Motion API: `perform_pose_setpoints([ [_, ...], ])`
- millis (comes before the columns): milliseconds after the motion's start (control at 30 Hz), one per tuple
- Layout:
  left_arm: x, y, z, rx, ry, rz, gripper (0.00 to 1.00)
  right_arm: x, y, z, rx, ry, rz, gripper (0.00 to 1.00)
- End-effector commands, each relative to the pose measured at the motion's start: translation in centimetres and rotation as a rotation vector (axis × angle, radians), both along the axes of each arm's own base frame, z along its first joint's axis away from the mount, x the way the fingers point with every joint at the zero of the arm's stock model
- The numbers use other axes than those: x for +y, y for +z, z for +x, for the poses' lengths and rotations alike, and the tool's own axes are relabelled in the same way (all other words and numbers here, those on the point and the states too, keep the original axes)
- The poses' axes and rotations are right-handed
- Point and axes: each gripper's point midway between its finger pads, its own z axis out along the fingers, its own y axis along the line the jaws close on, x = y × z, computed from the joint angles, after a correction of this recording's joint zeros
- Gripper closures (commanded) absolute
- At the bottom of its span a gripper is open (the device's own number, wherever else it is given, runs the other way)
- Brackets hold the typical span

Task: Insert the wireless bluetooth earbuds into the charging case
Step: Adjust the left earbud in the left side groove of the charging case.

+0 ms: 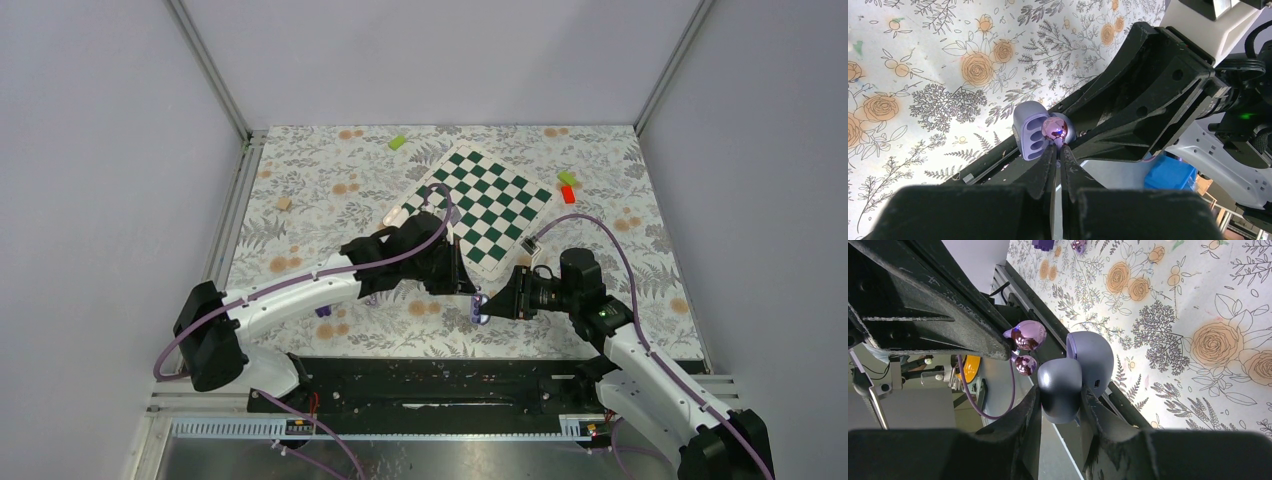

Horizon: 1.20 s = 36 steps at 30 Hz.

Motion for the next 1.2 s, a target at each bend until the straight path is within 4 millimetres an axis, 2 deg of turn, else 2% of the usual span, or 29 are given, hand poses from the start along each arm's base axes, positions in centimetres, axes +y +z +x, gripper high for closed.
perform_pose_setpoints([
  [0,-0.1,0.5,0.6,-0.056,0.013,-0.009,1.00,0.3,1.8,0.5,-0.058,-0.004,0.024,1.00],
  [500,-0.4,-1.5,0.7,-0.060,0.000,0.032,1.00,0.4,2.5,0.4,-0.045,0.000,0.040,1.00],
  [700,-0.4,-2.2,0.8,-0.054,0.007,0.051,1.00,0.7,3.4,0.6,-0.076,0.010,0.070,1.00],
  [1167,-0.7,-2.3,0.6,-0.058,0.001,0.054,1.00,0.8,4.3,0.5,-0.089,0.011,0.088,1.00],
])
